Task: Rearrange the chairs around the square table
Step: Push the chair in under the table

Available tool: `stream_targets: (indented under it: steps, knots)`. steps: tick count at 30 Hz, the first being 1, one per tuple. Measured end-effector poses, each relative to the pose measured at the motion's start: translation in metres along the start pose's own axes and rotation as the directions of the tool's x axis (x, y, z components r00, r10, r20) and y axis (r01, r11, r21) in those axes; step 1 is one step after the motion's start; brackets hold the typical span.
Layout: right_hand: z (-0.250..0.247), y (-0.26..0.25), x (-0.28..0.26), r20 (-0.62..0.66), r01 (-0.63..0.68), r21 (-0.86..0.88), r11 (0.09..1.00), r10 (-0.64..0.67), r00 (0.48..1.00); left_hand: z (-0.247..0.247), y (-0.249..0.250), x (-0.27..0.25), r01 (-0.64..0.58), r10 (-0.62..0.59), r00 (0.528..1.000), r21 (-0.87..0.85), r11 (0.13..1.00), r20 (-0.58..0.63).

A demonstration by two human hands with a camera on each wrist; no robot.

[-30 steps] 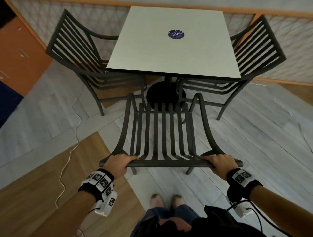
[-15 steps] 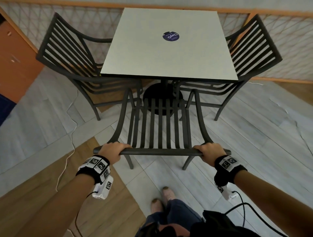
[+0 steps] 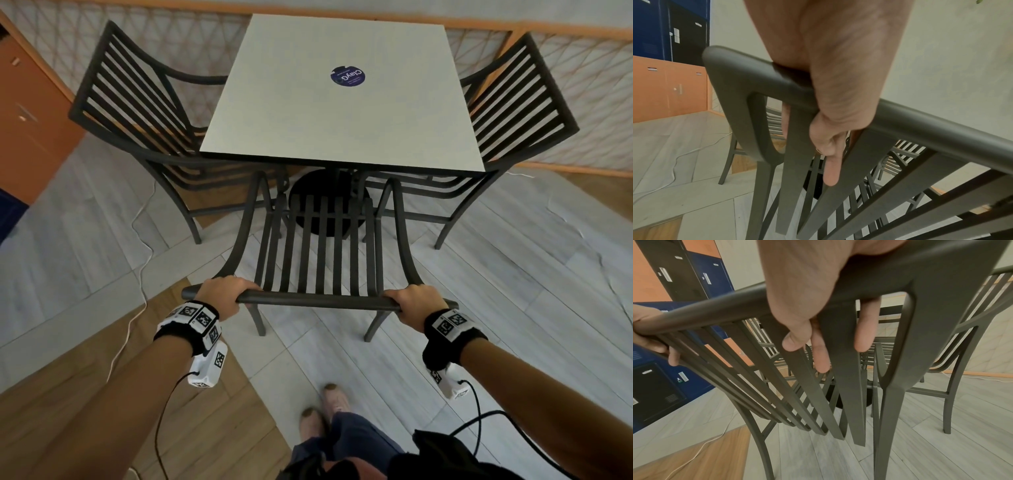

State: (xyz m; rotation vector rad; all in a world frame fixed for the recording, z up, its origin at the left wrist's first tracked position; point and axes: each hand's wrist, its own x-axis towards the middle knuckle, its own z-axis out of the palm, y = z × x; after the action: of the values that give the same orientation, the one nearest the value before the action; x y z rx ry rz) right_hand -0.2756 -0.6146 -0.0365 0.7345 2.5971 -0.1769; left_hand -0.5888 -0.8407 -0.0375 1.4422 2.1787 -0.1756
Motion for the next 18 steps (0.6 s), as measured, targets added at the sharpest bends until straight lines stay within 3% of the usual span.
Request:
stream_targets:
  steps: [10, 15, 18]
  knots:
    - [-0.007, -0.004, -0.006, 0.005, 0.022, 0.031, 0.999, -0.022, 1.0, 0.004, 0.012, -0.008, 0.089, -0.088, 0.993, 0.006, 0.996, -0.073]
    - [-0.022, -0.013, -0.011, 0.001, 0.133, -0.047, 0.99, -0.133, 0.991, 0.007, 0.021, -0.018, 0.129, -0.132, 0.984, -0.03, 0.991, -0.122]
    - [-0.038, -0.028, -0.006, 0.003, 0.229, -0.082, 0.97, -0.229, 0.973, 0.015, 0.023, -0.029, 0.114, -0.128, 0.956, -0.067, 0.991, -0.263]
